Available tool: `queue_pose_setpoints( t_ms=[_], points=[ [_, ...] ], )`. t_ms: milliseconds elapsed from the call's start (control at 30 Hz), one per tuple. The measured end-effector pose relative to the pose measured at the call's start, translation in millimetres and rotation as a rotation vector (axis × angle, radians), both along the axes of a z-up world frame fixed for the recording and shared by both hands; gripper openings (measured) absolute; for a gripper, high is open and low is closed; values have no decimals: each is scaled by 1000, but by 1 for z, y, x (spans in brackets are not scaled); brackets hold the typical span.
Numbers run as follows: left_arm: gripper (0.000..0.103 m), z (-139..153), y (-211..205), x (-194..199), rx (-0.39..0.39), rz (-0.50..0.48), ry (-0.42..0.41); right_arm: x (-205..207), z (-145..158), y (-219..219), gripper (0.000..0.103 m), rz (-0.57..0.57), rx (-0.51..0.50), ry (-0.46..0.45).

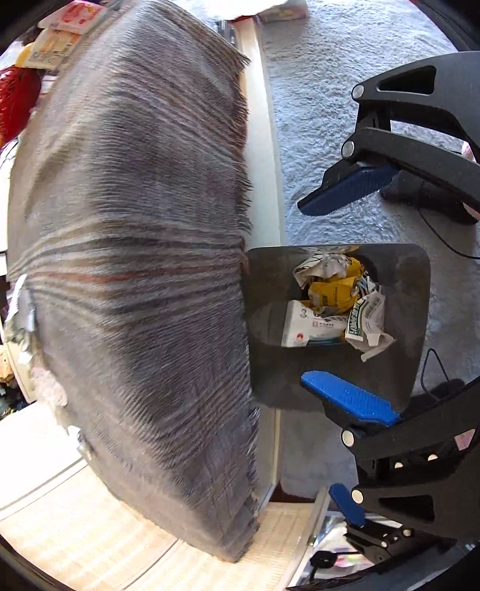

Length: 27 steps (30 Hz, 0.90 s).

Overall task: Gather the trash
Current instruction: 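Move both open tools back over the trash on the table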

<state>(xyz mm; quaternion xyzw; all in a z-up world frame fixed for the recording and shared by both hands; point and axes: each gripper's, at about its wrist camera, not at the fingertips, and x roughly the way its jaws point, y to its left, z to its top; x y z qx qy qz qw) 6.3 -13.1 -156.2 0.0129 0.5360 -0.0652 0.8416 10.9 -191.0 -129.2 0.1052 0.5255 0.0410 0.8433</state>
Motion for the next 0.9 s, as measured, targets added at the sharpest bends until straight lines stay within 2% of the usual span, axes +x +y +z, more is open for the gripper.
queue_pose_setpoints(
  t_ms=[200,433,633,900],
  points=[
    [95,55,6,12,23,-8,-66,5,48,0,93,30,-29,-77],
    [95,100,26,46,40,16,-123,36,92,-11,95,60,-86,-148],
    [95,115,41,91,59,55,-158,79,111,-23,95,19,-69,-195],
    [95,130,61,161,34,126,-194,143,123,-33,95,-18,-48,-219]
  ],
)
